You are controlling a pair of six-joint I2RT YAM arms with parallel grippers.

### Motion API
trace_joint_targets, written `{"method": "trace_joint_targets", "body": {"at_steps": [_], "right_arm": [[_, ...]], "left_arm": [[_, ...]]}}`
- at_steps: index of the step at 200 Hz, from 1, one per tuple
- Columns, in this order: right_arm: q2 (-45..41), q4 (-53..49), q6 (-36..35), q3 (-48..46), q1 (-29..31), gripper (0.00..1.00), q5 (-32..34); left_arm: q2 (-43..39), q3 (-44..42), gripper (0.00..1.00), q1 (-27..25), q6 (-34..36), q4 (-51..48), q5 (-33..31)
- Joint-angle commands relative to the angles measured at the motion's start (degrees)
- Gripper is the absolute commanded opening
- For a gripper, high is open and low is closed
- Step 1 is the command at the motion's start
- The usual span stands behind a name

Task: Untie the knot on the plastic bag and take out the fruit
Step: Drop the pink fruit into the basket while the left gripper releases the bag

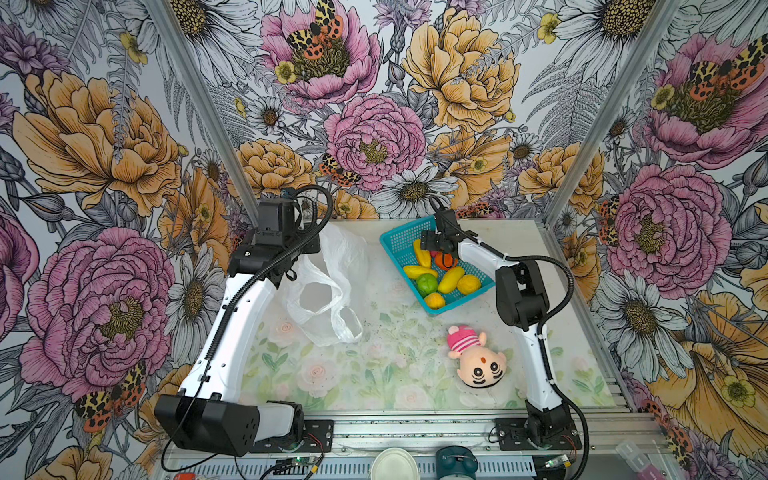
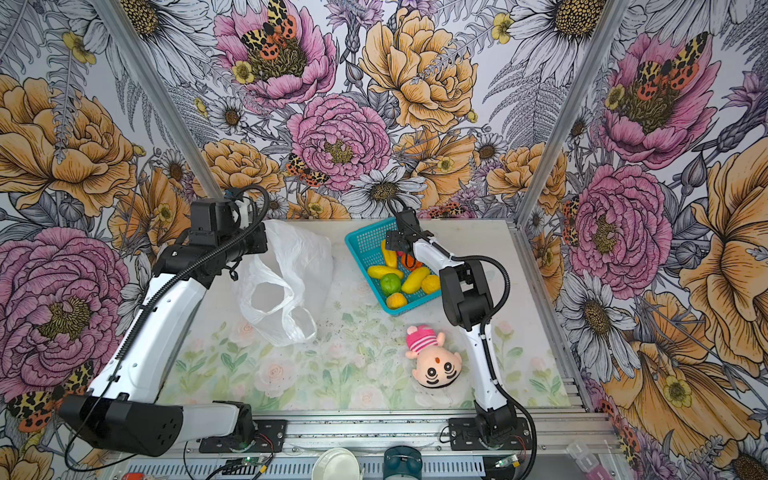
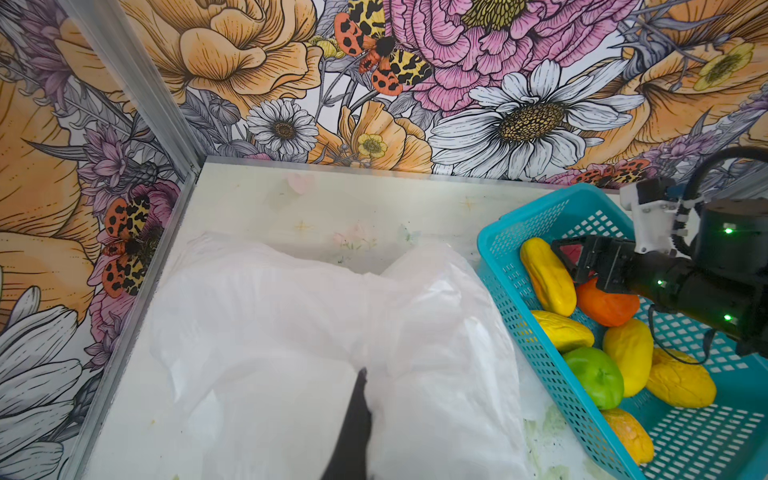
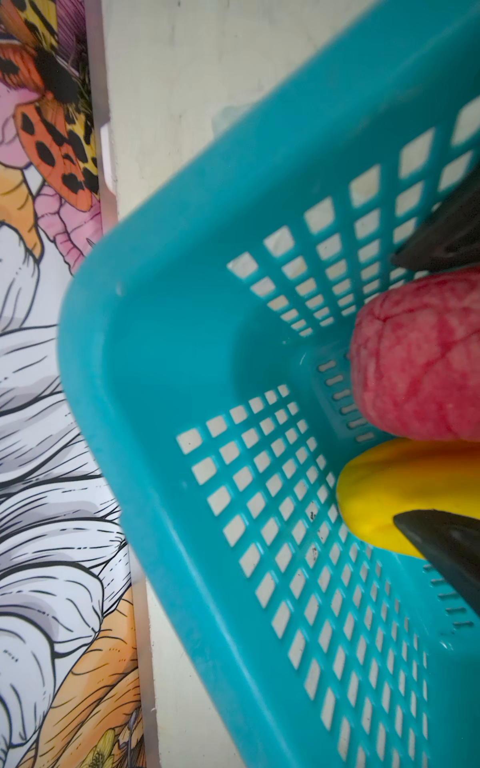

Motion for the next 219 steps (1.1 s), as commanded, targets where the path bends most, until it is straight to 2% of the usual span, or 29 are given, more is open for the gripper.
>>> {"method": "trace_joint_targets", "body": {"at_steps": [1,32,65,98,127,142,160,164,173,175,219], "right_arm": [[1.15,0.1,0.48,1.24,-0.67,0.91,0.96],[0.59,0.77,0.59,0.37,-0.67,0.91,1.29],[-1.6,4.38,0.85,-3.76,-0.53,0.91,2.1],[-2.96,6.87,1.01,-6.42,-0.59,0.91,2.3],[-2.98,7.03,1.03,-6.43,-0.52,0.91,2.27],[-3.06,7.13,0.88,-6.6,-0.59,0.91,2.15],[-3.23,7.45,0.94,-6.95,-0.52,0.91,2.21],[-3.25,7.49,0.87,-7.01,-0.58,0.91,2.19],[-3.38,7.71,0.86,-7.22,-0.56,0.91,2.22],[-3.41,7.8,0.79,-7.29,-0.58,0.91,2.15],[-4.66,10.17,0.69,-9.6,-0.52,0.91,2.08]], "left_arm": [[2.89,2.77,0.0,0.38,-1.38,1.26,3.63],[6.29,3.91,0.0,-0.1,-2.74,5.91,8.01],[8.9,3.93,0.0,-1.1,-4.17,10.87,8.56],[10.0,-2.01,0.0,-1.24,-3.2,16.45,8.21],[10.85,-6.95,0.0,-1.15,-1.53,20.56,5.49],[10.92,-7.7,0.23,-1.31,-2.05,22.34,6.17],[10.29,-8.35,0.42,-2.16,-1.93,23.88,5.7],[9.93,-8.59,0.54,-2.43,-1.81,24.04,5.38],[9.27,-8.65,0.92,-3.03,-1.55,24.14,4.4],[9.06,-8.72,0.97,-3.21,-1.4,24.18,4.25],[-0.99,-13.7,0.99,-6.98,0.82,26.76,-5.94]]}}
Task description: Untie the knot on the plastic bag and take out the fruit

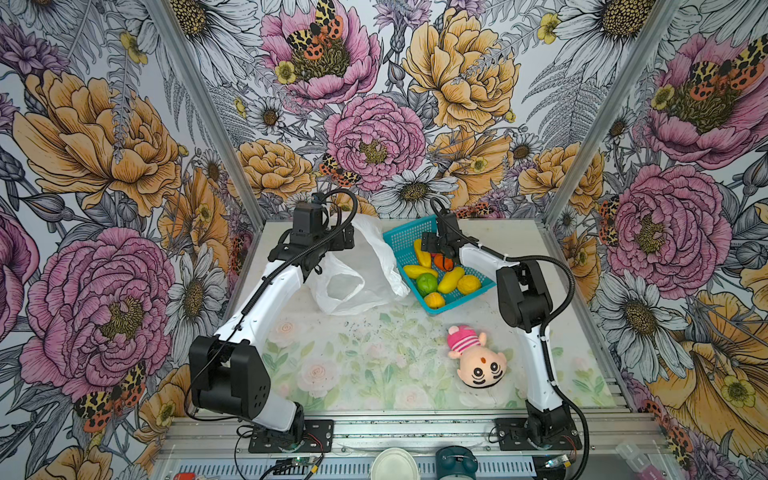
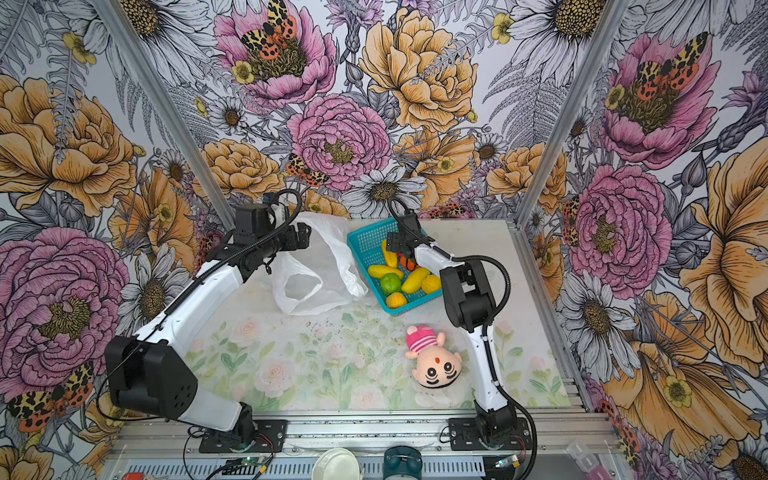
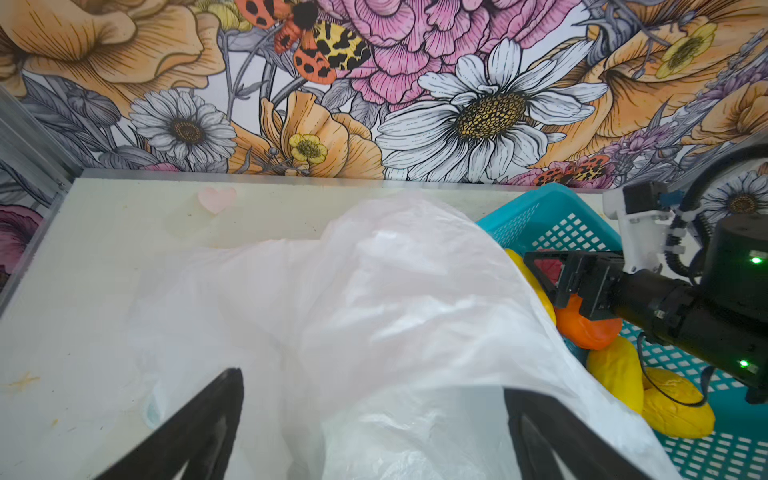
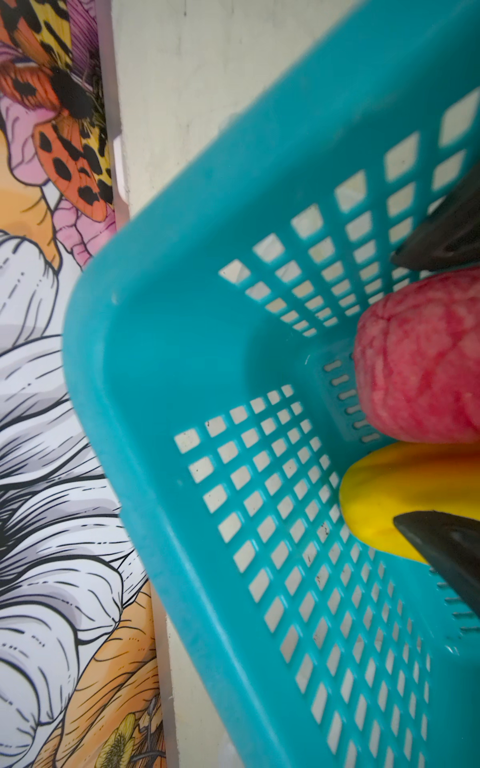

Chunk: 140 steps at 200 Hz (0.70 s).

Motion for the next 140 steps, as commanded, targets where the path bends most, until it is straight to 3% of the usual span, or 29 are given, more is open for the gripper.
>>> {"method": "trace_joint_targets", "body": {"at_steps": [1,40,77,99,107,124,133,140], "right_arm": [[-2.17,0.92,0.51,-1.88,-0.49,0.91,1.4],[-3.2,3.03,0.12,-3.68,-0.42,0.9,0.93],[-10.75,15.19,-0.64,-16.03,0.05,0.92,-1.8],[-18.28,10.65,-0.04,-18.25,2.47,0.93,3.32],[-21.34,9.17,-0.15,-19.32,3.88,0.99,5.12],[-28.23,10.99,2.28,-24.99,5.35,0.99,4.15],[-31.71,12.36,4.71,-27.99,5.37,0.99,3.14],[-33.95,12.79,6.09,-29.59,5.38,0.99,2.97]], "left_arm": [[-8.04,-3.57,0.99,-1.92,2.05,4.91,-7.87],[-24.4,-20.45,0.99,-2.34,1.7,20.79,-17.4],[-38.83,-39.98,0.99,1.25,-3.33,33.13,-27.67],[-42.91,-49.4,0.99,5.21,-3.96,35.46,-35.39],[-43.61,-52.71,0.99,6.7,-3.46,36.12,-38.32],[-43.67,-61.58,0.99,10.53,2.01,44.83,-39.82],[-44.85,-62.51,0.99,11.82,-2.41,43.87,-46.65],[-46.49,-62.33,0.99,13.22,-2.49,41.83,-45.73]]}}
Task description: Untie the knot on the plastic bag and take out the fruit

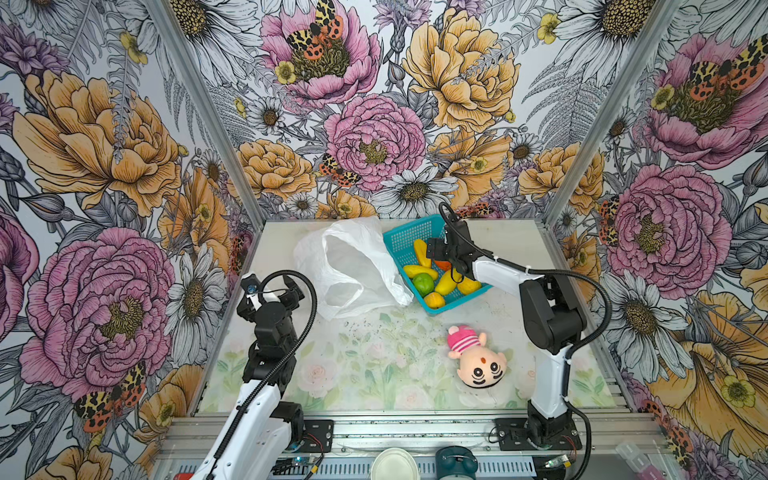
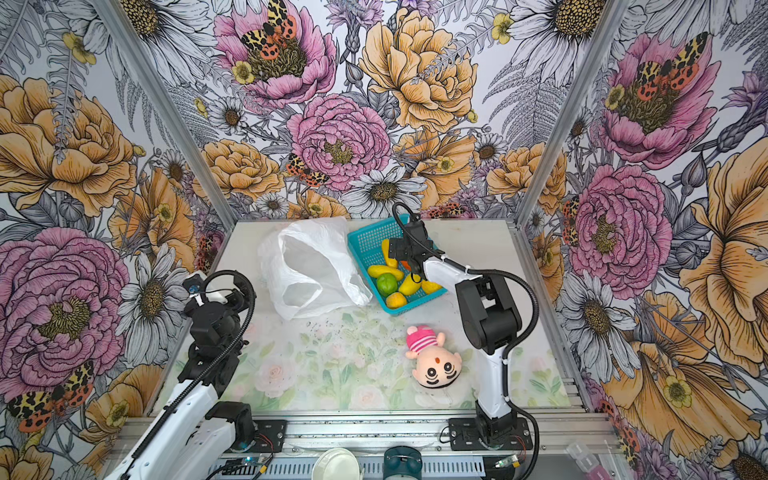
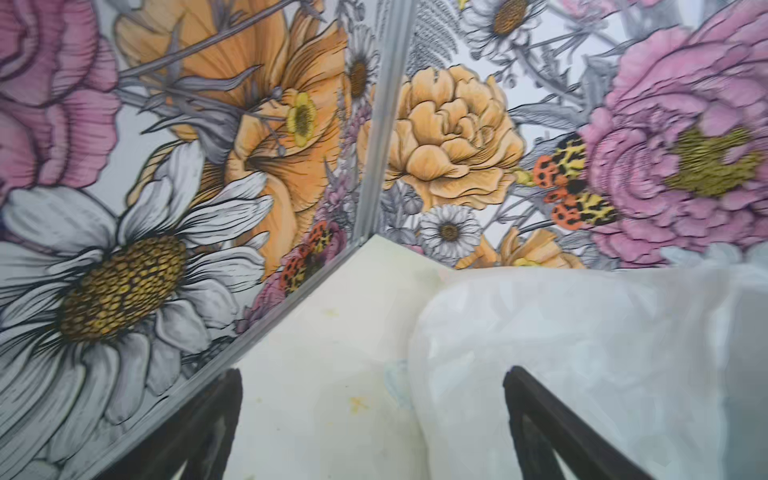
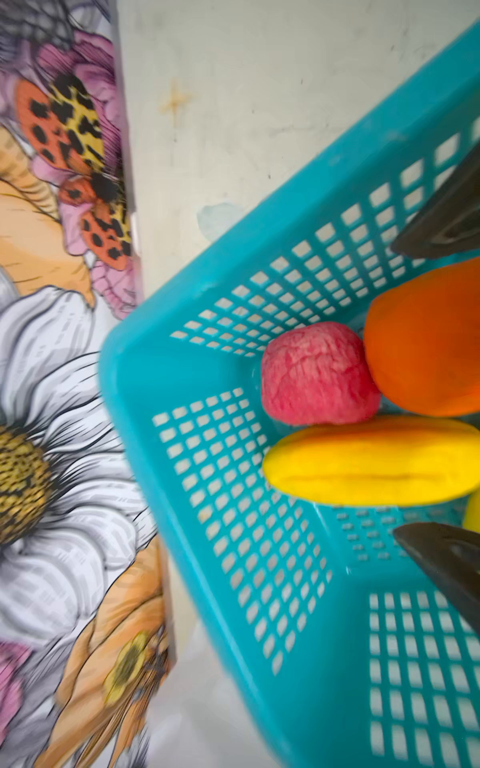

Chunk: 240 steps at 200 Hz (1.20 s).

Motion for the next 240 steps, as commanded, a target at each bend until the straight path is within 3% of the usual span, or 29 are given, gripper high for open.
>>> {"method": "trace_joint_targets", "body": {"at_steps": [1,14,27,42,71,93,108,129,139,146,156,186,213,223,240], "right_arm": [[-9.92,3.77,4.84,-4.64,1.14,0.99,0.52],[-13.3,1.26,7.33,-5.91,1.3,0.96,5.86],[-16.26,0.76,8.68,-8.55,0.75,0.97,11.44],[-20.09,0.56,7.03,-11.59,-1.1,0.99,10.99],[-29.26,0.56,3.97,-19.26,-5.15,1.0,15.4],[-36.46,0.57,0.29,-26.39,-9.86,0.99,18.57],[-41.38,2.0,-2.94,-32.73,-12.02,0.99,24.8],[-45.84,9.73,-13.09,-44.17,-14.2,0.99,26.82],[-47.24,12.19,-10.44,-48.33,-14.56,1.0,29.94],[-48.04,15.45,-9.55,-51.26,-15.25,1.0,26.86],[-47.91,21.81,-10.85,-55.29,-15.66,1.0,23.97],[-38.6,48.96,-14.08,-65.02,-16.86,0.99,30.88],[-29.39,60.7,-19.13,-64.45,-16.83,0.99,23.66],[-22.42,71.51,-22.12,-64.75,-16.88,0.99,22.29],[-24.45,57.44,-21.31,-59.58,-16.77,1.0,18.77]], "left_arm": [[-3.36,-2.6,0.99,3.59,-1.07,4.32,-9.77],[-6.07,-4.92,0.99,4.52,-0.96,6.06,-4.1],[-6.34,-10.03,0.99,4.46,1.18,15.62,2.13],[-4.04,-12.9,0.99,4.51,1.29,21.7,2.44],[5.27,-7.61,0.99,4.64,0.08,14.08,-0.3],[16.55,-3.89,0.99,4.5,1.12,16.02,4.69],[23.01,0.02,0.99,3.9,2.65,15.6,7.95],[27.69,2.74,0.99,3.52,3.07,16.07,10.74],[28.72,2.85,0.99,3.49,3.13,17.82,11.92],[29.42,2.71,0.99,3.57,3.33,19.28,12.34],[30.88,2.59,0.99,3.86,4.03,22.2,13.05],[36.48,6.81,0.99,4.49,6.39,22.03,19.51],[38.78,9.07,0.99,0.69,11.46,20.9,23.37],[40.02,10.13,0.99,-0.92,13.33,20.4,23.0],[41.84,12.25,0.99,-0.84,13.55,18.65,21.0]]}}
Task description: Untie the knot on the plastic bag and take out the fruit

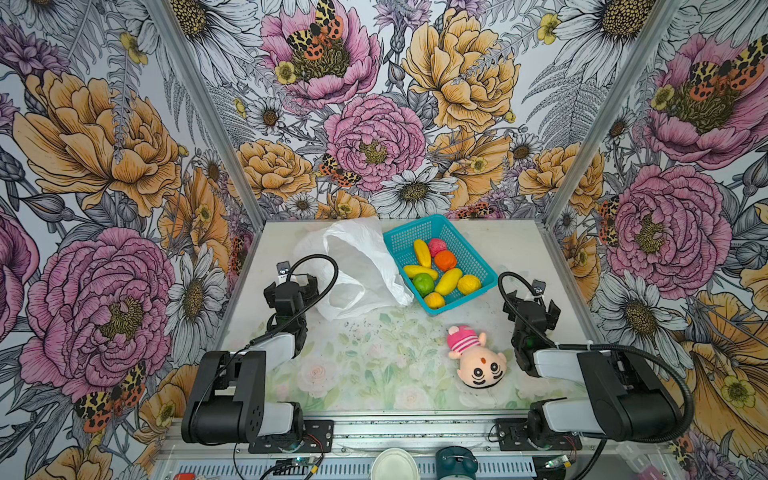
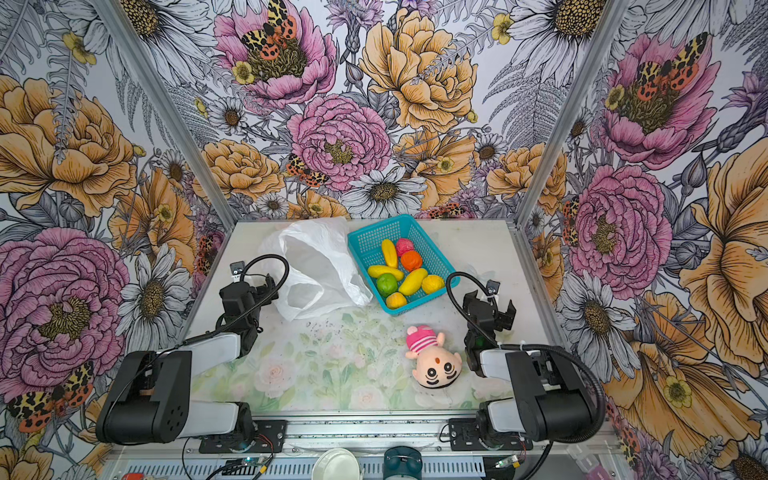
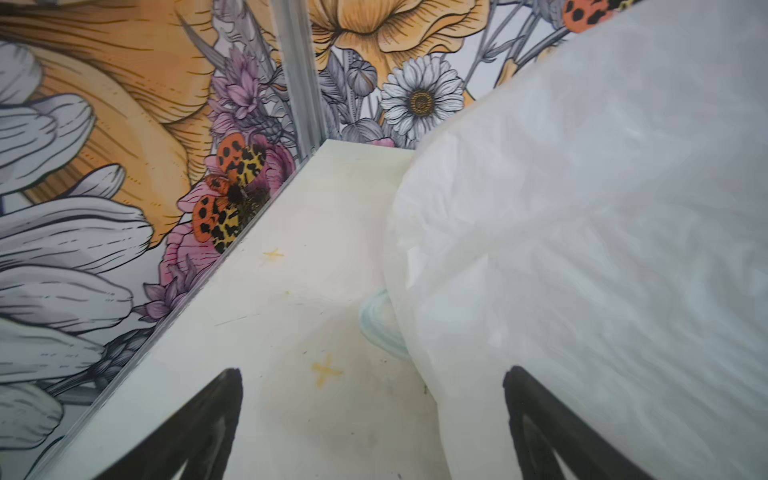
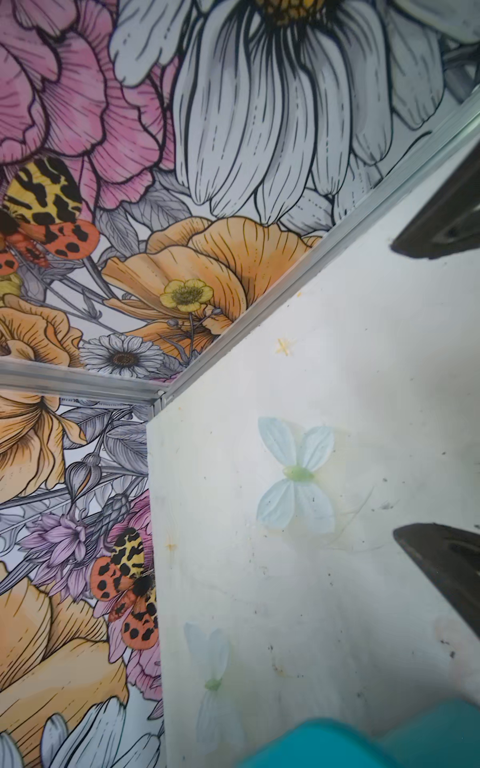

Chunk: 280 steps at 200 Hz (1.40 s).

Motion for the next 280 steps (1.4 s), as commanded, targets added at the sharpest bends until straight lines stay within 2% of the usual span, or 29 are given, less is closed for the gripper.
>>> {"method": "trace_joint_targets", "body": {"at_steps": [1,17,37,41,46,55,65,69,75,84,93,106,127,192,280], "right_arm": [[1.06,3.88,-2.77,5.26,-0.59,1.0,-5.82],[1.01,-2.34,-0.08,7.93,-3.59,0.99,-10.36],[2.5,-0.68,-0.37,7.19,-4.28,0.97,-14.28],[4.5,3.32,-0.05,5.99,-4.51,0.98,-14.03],[6.43,10.28,-1.15,4.55,-5.17,0.98,-14.53],[2.99,4.82,1.01,4.26,-5.28,0.99,-14.58],[5.57,11.91,0.21,2.93,-6.01,1.0,-14.65],[4.8,10.78,0.37,2.77,-5.85,1.0,-14.59],[3.32,7.56,1.63,3.09,-5.99,1.0,-14.49],[4.77,9.82,1.09,3.38,-6.41,0.99,-14.49],[3.59,7.68,1.48,3.44,-6.19,0.99,-14.49],[4.75,12.23,0.96,2.09,-6.35,0.99,-14.88],[4.61,12.3,0.76,1.85,-6.25,1.0,-15.02],[4.63,1.94,0.15,7.23,-5.91,0.99,-15.81],[4.69,1.8,0.13,7.36,-5.8,1.0,-15.79]], "left_arm": [[2.16,2.76,0.99,-0.68,3.68,-0.88,1.43],[2.19,2.27,0.99,0.3,3.09,0.76,2.91],[2.01,1.18,0.99,1.51,1.59,3.49,5.56],[2.08,0.89,0.99,1.65,1.27,4.17,5.58],[2.25,0.13,0.99,2.11,0.81,5.58,8.55],[4.65,-2.06,0.99,3.02,0.15,12.38,11.31],[8.38,-3.22,0.99,3.71,-0.07,18.12,13.12],[9.57,-3.63,0.99,3.91,0.01,20.45,13.55],[9.25,-4.46,0.99,4.11,-0.22,20.84,13.91],[8.78,-4.99,0.99,4.08,-0.82,21.58,12.14],[9.44,-5.59,0.99,4.34,-1.2,23.6,11.58],[9.2,-5.06,0.99,4.62,-2.0,22.01,11.19],[9.34,-4.61,0.99,4.39,-1.65,21.56,11.22],[9.31,-4.59,0.99,4.08,-1.57,21.31,10.74],[9.3,-4.47,0.99,3.95,-1.43,21.07,10.64]]}}
